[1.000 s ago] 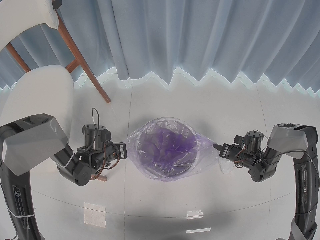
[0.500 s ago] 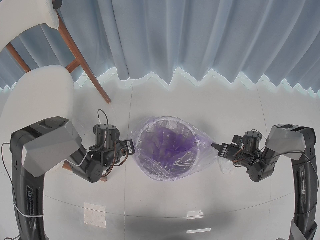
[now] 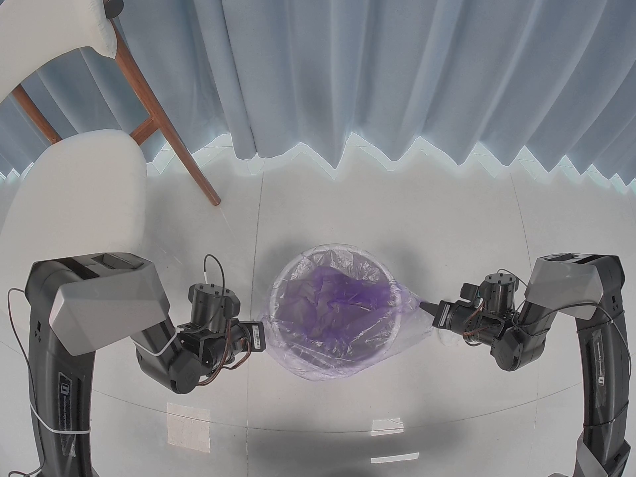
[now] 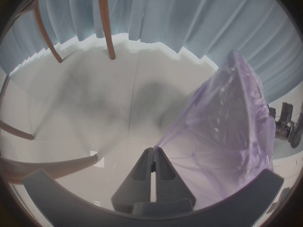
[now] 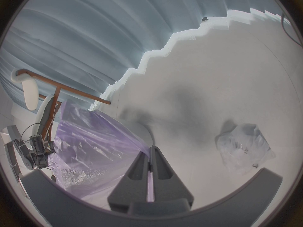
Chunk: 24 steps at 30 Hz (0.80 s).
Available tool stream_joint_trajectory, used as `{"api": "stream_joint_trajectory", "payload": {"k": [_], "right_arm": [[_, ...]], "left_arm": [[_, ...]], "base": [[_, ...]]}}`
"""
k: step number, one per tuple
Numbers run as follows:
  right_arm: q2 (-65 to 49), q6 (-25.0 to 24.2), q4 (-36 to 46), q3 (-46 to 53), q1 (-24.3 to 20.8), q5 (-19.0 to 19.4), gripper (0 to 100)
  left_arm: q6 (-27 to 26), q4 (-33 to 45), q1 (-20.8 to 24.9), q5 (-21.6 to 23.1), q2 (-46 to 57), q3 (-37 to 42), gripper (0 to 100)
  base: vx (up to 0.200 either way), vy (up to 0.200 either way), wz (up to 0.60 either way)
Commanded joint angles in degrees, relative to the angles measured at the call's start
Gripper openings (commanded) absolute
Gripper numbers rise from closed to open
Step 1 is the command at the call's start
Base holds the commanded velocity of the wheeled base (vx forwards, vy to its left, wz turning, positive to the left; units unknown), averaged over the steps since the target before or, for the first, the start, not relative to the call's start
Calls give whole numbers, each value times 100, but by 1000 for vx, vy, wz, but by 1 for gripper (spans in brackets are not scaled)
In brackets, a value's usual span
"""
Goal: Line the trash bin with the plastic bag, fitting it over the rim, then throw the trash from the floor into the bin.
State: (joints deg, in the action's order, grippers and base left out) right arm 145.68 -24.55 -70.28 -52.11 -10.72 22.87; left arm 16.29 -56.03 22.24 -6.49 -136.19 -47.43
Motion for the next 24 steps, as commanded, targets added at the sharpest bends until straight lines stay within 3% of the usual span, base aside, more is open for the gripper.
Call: {"api": "stream_joint_trajectory", "payload": {"k": [1,6,13,24], "right_arm": [[-57,109,5,228,-1,51,0],[-110,179,5,413,-10,95,0],[-593,135,49,896,-62,473,0],[-637,425,14,1520,-220,482,0]], "left_arm": [[-178,-128,123,16,-39,252,0],[-266,-136,132,16,-56,296,0],[-231,-145,106,68,234,322,0],[-284,-330,132,279,321,973,0]], "base": [[0,0,0],[0,0,0],[0,0,0],[0,0,0]]}}
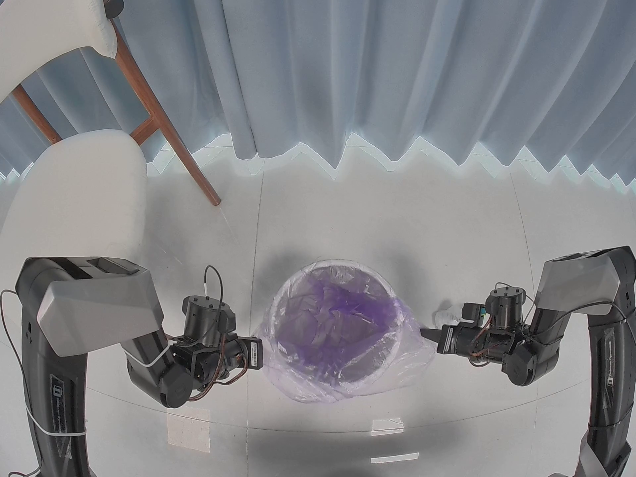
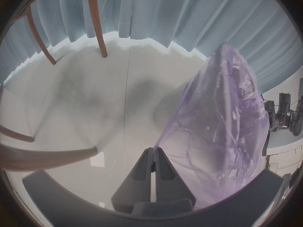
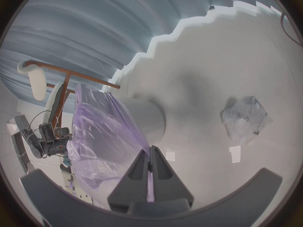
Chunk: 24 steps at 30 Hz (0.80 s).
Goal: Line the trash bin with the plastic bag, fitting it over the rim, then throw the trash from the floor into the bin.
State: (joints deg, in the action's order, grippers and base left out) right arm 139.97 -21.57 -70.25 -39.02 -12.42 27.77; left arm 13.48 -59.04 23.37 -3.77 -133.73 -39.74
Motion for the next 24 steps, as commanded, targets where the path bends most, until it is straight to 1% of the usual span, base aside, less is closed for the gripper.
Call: {"api": "stream_joint_trajectory", "payload": {"k": [1,5,10,17,20,21,24], "right_arm": [[-58,214,12,246,-50,-17,0],[30,302,-6,167,-67,-35,0],[56,302,-164,-132,-120,-61,0],[21,293,-313,-448,-103,-149,0],[30,258,-428,-598,-85,-211,0],[-5,205,-463,-694,-59,-228,0],[-198,21,-428,-589,-32,-228,0]], "left_arm": [[-4,-29,10,8,93,221,0],[-12,-169,-43,-10,5,204,0],[5,-802,-52,-28,-215,107,0],[14,-925,-122,-54,-180,37,0],[14,-952,-131,-63,-162,-7,0],[14,-1066,-157,-63,-144,-51,0],[14,-1163,-166,-72,-109,-42,0]], "base": [[0,0,0],[0,0,0],[0,0,0],[0,0,0],[0,0,0],[0,0,0],[0,0,0]]}}
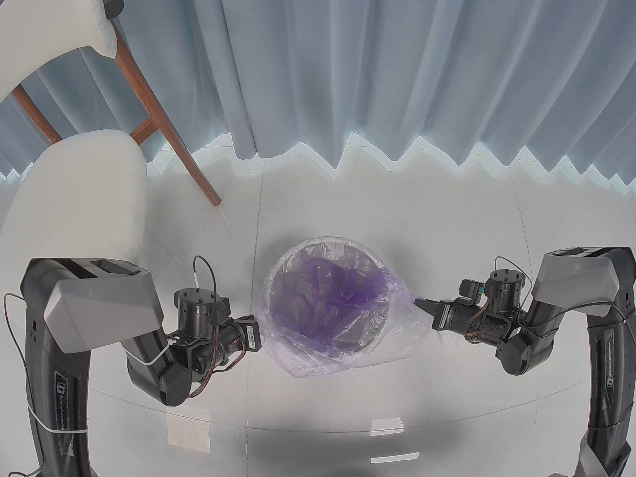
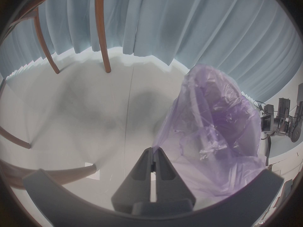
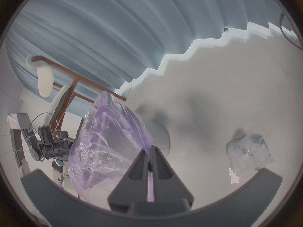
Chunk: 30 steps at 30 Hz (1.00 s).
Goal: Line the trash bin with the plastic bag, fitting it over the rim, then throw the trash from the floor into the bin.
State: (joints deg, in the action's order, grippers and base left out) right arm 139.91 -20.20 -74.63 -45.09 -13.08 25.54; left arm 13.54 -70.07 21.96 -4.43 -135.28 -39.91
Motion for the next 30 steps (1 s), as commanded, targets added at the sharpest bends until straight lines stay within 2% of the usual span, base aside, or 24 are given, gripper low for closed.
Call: {"api": "stream_joint_trajectory", "payload": {"k": [1,6,8,12,17,22,25,29,30], "right_arm": [[-280,-212,-25,71,34,-5,100],[-702,-819,-34,334,34,-14,100],[-983,-1127,-8,572,42,-14,100],[-1124,-1144,-43,897,42,-14,100],[-1273,-1118,-104,1591,34,-14,100],[-1326,-1083,-157,1723,-37,-84,100],[-1352,-1030,-157,1837,-37,-234,100],[-1361,-1003,-175,1996,-37,-286,100],[-1370,-986,-245,2066,-37,-295,100]], "left_arm": [[17,-103,-25,3,81,-34,100],[43,-323,-51,29,415,98,100],[52,-323,-86,47,819,388,100],[52,-323,-95,47,1197,862,100],[61,-402,-60,65,1751,2137,100],[87,-1175,-7,65,1795,2717,100],[236,-1325,257,73,1900,2699,100],[922,-1263,898,65,1742,2559,100],[1256,-1114,1109,56,1557,2365,100]], "base": [[0,0,0],[0,0,0],[0,0,0],[0,0,0],[0,0,0],[0,0,0],[0,0,0],[0,0,0],[0,0,0]]}}
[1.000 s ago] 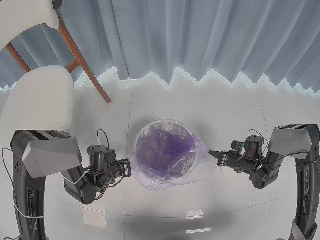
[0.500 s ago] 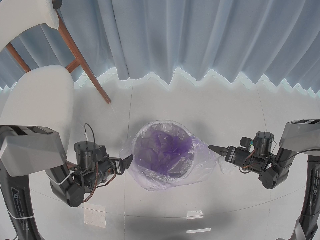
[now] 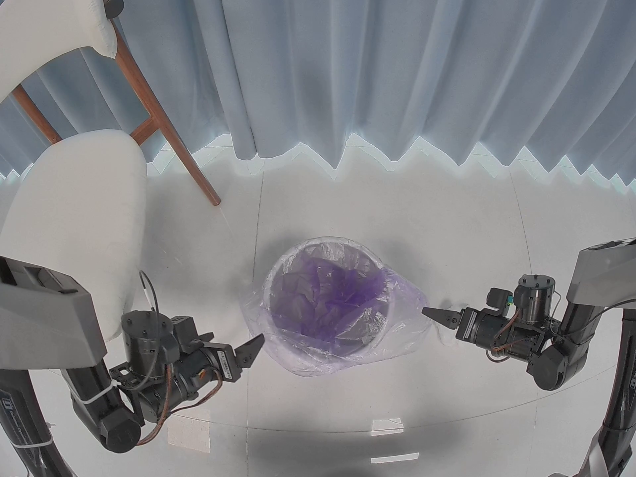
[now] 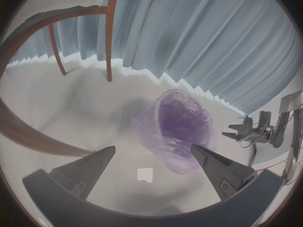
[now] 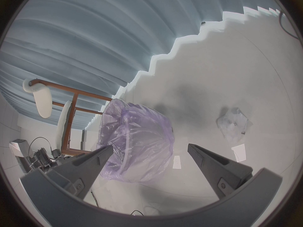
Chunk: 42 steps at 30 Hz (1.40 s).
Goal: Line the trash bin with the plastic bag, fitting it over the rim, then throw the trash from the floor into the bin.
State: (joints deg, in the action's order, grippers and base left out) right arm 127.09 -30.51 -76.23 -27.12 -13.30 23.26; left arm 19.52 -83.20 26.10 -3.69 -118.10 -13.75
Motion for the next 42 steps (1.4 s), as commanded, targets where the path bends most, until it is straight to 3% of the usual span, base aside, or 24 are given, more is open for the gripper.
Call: {"api": "stream_joint_trajectory", "payload": {"k": [1,7,9,10,12,19,36,37,42], "right_arm": [[-88,45,-147,313,-6,-67,100],[-26,37,-753,805,-6,-137,100],[35,28,-973,1051,-6,-137,100],[35,28,-973,1051,-6,-137,100],[150,28,-1210,1174,-6,-137,100],[325,19,-1351,1209,-6,-252,100],[405,28,-1360,1192,3,-261,100],[422,28,-1360,1192,-6,-269,100],[475,37,-1360,1174,3,-269,100]], "left_arm": [[817,322,774,-26,-231,-383,100],[1942,1992,888,-79,-327,-1754,100],[2566,3047,853,-96,-310,-2439,100],[2566,3047,853,-96,-310,-2439,100],[3076,3723,756,-105,-336,-3046,100],[3533,5226,519,-96,-354,-4215,100],[3524,5455,703,-114,-327,-3951,100],[3515,5455,747,-123,-310,-3828,0],[3506,5464,756,-123,-125,-3556,0]], "base": [[0,0,0],[0,0,0],[0,0,0],[0,0,0],[0,0,0],[0,0,0],[0,0,0],[0,0,0],[0,0,0]]}}
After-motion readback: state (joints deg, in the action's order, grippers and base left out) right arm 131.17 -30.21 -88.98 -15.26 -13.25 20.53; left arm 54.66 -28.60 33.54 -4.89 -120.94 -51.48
